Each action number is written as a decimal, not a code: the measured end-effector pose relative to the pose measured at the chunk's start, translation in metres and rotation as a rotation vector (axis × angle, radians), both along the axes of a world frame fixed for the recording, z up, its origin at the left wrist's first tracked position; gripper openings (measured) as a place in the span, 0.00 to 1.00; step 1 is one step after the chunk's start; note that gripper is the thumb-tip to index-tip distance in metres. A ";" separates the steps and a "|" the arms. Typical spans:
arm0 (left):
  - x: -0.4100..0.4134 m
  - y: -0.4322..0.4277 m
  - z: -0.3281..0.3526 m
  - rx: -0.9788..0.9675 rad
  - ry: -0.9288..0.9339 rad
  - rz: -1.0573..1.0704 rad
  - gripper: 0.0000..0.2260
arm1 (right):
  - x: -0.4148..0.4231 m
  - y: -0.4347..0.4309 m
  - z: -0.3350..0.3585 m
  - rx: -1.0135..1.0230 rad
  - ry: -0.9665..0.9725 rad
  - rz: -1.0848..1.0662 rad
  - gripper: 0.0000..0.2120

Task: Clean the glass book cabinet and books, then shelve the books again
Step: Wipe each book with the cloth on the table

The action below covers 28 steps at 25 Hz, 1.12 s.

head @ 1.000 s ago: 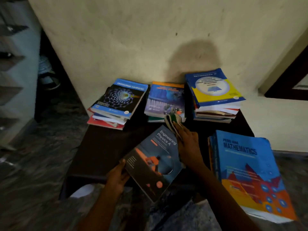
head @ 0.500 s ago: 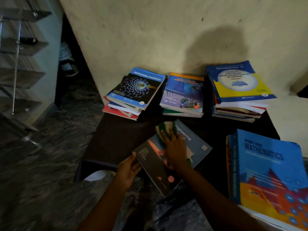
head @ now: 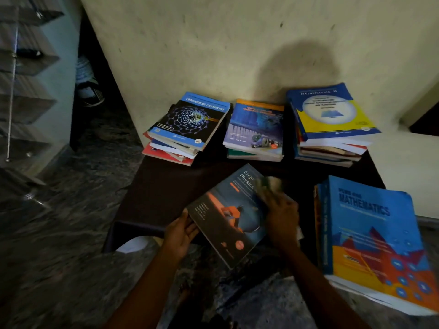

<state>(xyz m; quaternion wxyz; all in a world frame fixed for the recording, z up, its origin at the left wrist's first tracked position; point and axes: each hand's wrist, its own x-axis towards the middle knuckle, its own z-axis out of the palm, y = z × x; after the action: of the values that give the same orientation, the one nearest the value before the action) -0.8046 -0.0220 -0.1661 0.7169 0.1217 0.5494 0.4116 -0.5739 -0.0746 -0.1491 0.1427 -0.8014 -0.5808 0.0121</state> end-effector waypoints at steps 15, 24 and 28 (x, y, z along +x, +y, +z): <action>0.021 -0.020 0.019 0.235 0.274 0.011 0.09 | -0.081 -0.079 -0.018 0.228 0.009 0.369 0.27; 0.039 -0.025 0.138 1.209 0.742 -0.077 0.07 | 0.015 -0.058 0.104 0.519 0.055 0.207 0.34; 0.020 -0.028 0.109 1.566 0.947 -0.378 0.13 | 0.016 -0.067 0.110 0.514 0.041 0.194 0.33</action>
<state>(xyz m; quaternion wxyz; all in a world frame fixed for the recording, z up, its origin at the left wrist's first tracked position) -0.7850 -0.0498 -0.0569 0.1872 0.8125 0.3218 0.4486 -0.5579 -0.1420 -0.0387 0.3513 -0.6790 -0.6358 -0.1060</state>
